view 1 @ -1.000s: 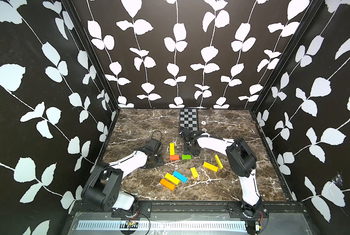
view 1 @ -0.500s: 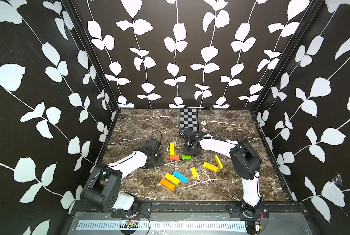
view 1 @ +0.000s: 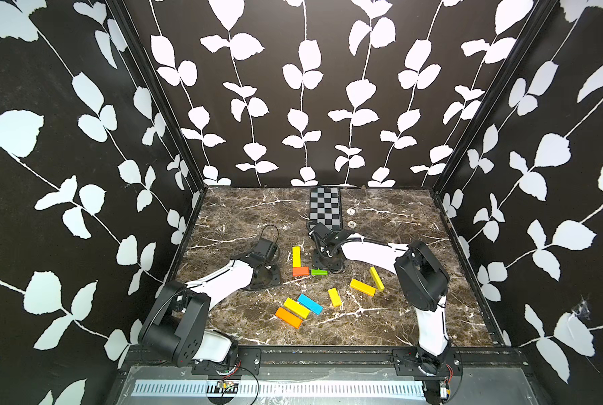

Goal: Assemble the letter h with building blocks
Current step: Assemble the building block at the center of the board.

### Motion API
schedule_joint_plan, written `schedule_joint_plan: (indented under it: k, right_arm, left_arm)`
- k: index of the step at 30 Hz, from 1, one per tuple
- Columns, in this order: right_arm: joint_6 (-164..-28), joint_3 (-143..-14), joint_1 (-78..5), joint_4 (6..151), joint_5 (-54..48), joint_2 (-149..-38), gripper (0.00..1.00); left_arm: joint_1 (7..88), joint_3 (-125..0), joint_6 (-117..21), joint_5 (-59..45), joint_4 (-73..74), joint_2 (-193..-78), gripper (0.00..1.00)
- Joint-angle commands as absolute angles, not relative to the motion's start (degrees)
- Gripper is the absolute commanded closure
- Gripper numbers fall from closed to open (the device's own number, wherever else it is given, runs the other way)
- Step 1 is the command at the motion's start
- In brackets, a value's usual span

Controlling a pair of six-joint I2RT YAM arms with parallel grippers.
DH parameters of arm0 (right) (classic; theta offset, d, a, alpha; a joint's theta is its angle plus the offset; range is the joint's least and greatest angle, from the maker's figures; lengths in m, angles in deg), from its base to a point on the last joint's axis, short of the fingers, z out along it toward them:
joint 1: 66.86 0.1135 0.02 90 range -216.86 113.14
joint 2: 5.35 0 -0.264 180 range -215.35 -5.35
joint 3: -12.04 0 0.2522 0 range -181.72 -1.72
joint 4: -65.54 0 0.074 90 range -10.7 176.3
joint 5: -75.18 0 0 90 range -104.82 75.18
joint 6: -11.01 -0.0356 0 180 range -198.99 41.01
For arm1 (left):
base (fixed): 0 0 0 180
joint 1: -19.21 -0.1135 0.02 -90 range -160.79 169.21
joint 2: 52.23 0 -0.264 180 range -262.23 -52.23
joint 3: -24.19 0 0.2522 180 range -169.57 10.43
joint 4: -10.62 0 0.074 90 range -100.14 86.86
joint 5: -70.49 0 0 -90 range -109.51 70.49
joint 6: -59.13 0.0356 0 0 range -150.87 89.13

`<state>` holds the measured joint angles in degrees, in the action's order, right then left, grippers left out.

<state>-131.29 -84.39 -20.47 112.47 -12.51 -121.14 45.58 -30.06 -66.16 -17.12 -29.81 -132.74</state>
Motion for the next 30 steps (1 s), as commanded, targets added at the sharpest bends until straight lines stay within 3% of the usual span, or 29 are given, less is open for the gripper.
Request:
schedule_joint_plan:
  k: [1,30]
  right_arm:
    - [-132.7,-85.7,-20.2,111.8,-12.7,-122.8,0.46]
    - [-136.7,-84.0,-20.2,108.8,-11.0,-122.4,0.48]
  left_arm:
    - [46.0,-31.1,-65.3,-17.0,-30.3,-132.6,0.42]
    - [47.0,-31.6,-64.9,-16.7,-30.0,-134.2,0.41]
